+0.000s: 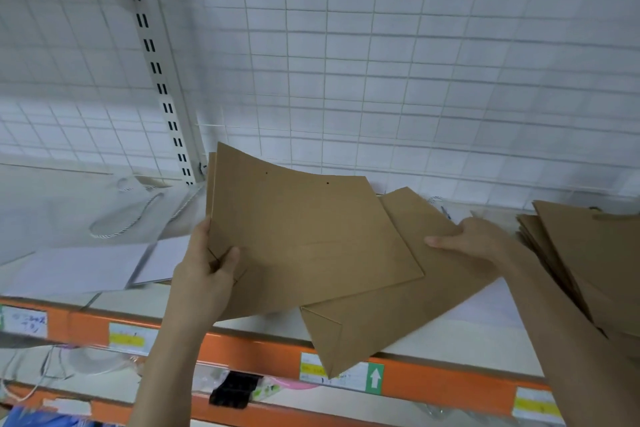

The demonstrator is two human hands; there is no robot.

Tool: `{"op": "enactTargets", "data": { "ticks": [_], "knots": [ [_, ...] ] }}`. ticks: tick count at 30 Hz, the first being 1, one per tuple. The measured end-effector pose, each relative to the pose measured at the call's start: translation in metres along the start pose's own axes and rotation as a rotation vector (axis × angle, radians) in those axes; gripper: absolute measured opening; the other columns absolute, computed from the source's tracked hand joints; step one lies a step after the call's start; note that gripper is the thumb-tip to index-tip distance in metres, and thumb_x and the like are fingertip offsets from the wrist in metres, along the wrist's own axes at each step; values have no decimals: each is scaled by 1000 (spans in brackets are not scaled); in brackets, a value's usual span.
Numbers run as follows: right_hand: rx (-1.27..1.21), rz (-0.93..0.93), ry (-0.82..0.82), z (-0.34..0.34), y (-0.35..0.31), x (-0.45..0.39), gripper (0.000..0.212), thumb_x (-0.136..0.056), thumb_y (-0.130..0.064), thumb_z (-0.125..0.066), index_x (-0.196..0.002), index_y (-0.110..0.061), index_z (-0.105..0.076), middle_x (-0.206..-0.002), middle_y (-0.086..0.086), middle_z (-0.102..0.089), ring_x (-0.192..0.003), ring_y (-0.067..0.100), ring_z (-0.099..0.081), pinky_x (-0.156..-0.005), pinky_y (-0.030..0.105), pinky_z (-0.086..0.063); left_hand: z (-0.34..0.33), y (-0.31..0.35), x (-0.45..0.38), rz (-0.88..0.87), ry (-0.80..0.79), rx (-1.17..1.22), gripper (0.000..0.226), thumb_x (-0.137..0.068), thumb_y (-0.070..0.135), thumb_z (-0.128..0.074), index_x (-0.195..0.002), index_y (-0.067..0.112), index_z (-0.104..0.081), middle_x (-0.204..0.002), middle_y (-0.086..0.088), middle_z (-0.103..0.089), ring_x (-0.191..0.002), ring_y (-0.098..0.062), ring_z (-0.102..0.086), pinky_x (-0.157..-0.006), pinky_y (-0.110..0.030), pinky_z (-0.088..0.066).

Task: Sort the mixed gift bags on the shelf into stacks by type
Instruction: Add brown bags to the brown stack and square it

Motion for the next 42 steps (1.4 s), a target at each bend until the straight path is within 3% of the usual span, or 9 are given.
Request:
{"op": "enactTargets", "data": {
  "ticks": [3, 6, 8, 16, 22, 27, 32, 38, 42],
  "knots": [
    [-102, 108, 109, 16, -11, 13, 48, -80, -55, -61, -103, -14, -51, -97, 2, -56, -88, 21, -53, -69, 30, -40, -1, 4, -4, -11, 7, 76, 51, -94, 14, -49, -139, 32, -34, -114, 11, -53, -103, -15, -49, -93, -39, -41],
    [-205, 267, 259, 43, -21, 45, 25, -91, -40, -52, -81, -19, -43, -75, -1, -51, -76, 22, -51, -57, 26, -32, -7, 7, -11, -24, 14, 171, 49, -94, 11, -50, -135, 33, -38, -119, 10, -54, -110, -17, -51, -97, -42, -41],
    [-224, 324, 367, 61, -18, 70, 25, -94, -35, -48, -88, -11, -46, -74, 6, -53, -69, 21, -49, -55, 23, -32, -13, 16, -12, -55, 21, 260, 46, -93, 10, -51, -133, 30, -40, -123, 4, -56, -112, -20, -53, -96, -41, -42],
    [-568, 245, 672, 102, 65, 135, 22, -93, -42, -47, -94, -22, -58, -87, -4, -62, -81, 11, -58, -68, 24, -43, -85, 57, 6, -48, -101, 475, 40, -92, 5, -52, -126, 25, -48, -119, -3, -60, -97, -14, -57, -87, -31, -44],
    [-534, 146, 867, 141, 142, 157, 16, -95, -30, -47, -93, -15, -53, -78, -5, -53, -70, 10, -48, -59, 11, -33, -144, 100, 33, -63, -172, 417, 43, -91, 18, -56, -126, 40, -43, -94, 12, -60, -72, 4, -57, -64, -25, -42],
    [-555, 131, 889, 181, 211, 156, 23, -95, -30, -48, -86, -9, -51, -73, 0, -49, -63, 3, -45, -53, 6, -34, -200, 127, 56, -15, -155, 431, 42, -89, 20, -60, -127, 33, -47, -95, -3, -63, -77, -12, -56, -67, -24, -41],
    [-560, 48, 814, 215, 294, 139, 24, -94, -33, -49, -89, -10, -56, -77, 4, -57, -73, 22, -52, -60, 30, -37, -261, 160, 88, 29, -143, 470, 32, -87, 20, -63, -102, 46, -54, -82, 2, -61, -82, -19, -55, -73, -31, -45],
    [-535, -87, 634, 208, 361, 110, 37, -94, -35, -48, -123, -13, -52, -110, 6, -56, -104, 26, -52, -90, 36, -36, -307, 192, 130, 59, -154, 454, 32, -86, 24, -63, -100, 51, -55, -95, 10, -63, -86, -11, -59, -76, -36, -45],
    [-466, -57, 489, 192, 369, 93, 31, -93, -30, -50, -121, -17, -54, -116, 5, -60, -102, 23, -53, -83, 28, -34, -312, 206, 146, 38, -129, 428, 34, -79, 29, -71, -97, 54, -58, -96, 5, -65, -86, -16, -58, -76, -39, -47]
  ]
}}
Point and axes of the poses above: each hand's wrist, its own x-axis away from the middle knuckle, its own z-axis out of the back of the hand, y = z × x, the point moved 10 cm from there along -x, towards the middle knuckle
